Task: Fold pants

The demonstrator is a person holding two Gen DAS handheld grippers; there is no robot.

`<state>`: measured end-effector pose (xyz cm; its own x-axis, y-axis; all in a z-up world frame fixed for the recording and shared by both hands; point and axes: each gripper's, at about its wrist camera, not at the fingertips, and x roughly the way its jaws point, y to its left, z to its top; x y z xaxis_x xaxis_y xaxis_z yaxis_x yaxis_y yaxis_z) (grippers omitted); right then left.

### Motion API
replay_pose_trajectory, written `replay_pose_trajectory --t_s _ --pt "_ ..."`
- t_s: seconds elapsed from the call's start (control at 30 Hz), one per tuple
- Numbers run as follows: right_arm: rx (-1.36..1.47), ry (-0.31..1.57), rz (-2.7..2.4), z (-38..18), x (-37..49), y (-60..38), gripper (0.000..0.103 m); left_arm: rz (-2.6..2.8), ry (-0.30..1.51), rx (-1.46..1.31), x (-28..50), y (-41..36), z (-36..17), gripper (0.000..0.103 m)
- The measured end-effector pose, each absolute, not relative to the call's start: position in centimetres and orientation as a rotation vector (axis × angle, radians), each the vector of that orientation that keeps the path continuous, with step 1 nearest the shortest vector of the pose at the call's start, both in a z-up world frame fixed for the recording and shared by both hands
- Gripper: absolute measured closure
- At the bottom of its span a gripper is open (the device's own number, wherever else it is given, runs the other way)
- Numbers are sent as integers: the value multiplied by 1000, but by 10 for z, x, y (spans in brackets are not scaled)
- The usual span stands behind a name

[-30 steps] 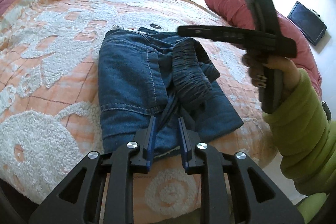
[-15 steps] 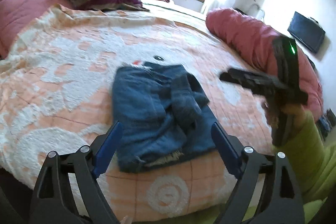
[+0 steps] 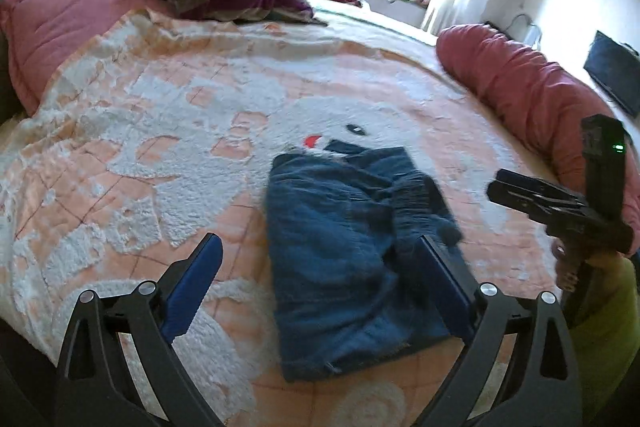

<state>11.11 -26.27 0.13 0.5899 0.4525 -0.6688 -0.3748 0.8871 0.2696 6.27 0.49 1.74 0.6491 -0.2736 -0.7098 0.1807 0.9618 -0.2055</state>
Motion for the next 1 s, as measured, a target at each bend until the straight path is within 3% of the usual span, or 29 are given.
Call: replay_pose_trajectory --t_s 0.17,0.43,0.77,1.0 --pt "109 858 487 -9 124 -254 31 -248 886 -147 85 10 -3 8" --pt "157 989 505 -42 143 -245 53 -273 961 -184 111 10 -31 8" --pt "184 1034 552 -66 153 -237 54 -326 993 -181 121 1 -50 9" --pt "208 1015 593 -72 161 -233 54 -356 995 -191 123 -5 -52 29"
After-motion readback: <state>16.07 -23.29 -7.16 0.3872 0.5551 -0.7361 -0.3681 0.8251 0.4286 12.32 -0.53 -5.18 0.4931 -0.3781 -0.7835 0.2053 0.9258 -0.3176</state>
